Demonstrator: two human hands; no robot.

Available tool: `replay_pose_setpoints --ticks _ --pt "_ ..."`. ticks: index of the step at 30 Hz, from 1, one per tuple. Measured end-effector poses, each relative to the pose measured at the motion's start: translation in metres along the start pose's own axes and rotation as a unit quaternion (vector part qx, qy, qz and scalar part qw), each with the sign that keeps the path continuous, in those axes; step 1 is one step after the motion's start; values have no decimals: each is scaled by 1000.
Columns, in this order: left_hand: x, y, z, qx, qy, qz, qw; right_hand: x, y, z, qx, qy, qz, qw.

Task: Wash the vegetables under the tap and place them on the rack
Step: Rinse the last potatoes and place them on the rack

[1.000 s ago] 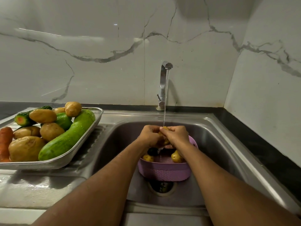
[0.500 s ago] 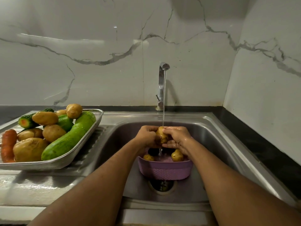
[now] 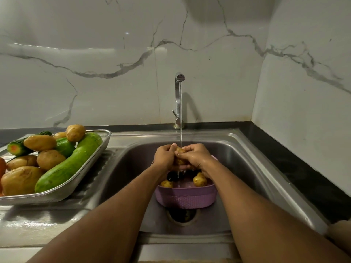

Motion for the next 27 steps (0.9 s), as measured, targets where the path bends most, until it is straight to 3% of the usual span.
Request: replay_pose_setpoints --ticks 6,11,21,27 --pt "-9 -5 -3 -4 -45 -44 998 -10 -3 10 -79 38 -96 991" --pt "-2 1 -1 -21 -13 81 996 -17 -13 -1 -60 38 -153 986" --pt "-7 -12 1 26 -8 45 999 -5 -11 -2 -48 43 -125 990" --pt "-8 -18 2 36 -17 24 999 -8 -12 -3 -25 -45 -99 994"
Point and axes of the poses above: each hand's wrist, its own y-axis away from the middle knuckle, its own x-axis out of the palm, z = x × y, the point moved 4 cm from there along -y, towards the middle knuckle, and after that the axes turned 2 degrees about -x, right-handed, at the moved point
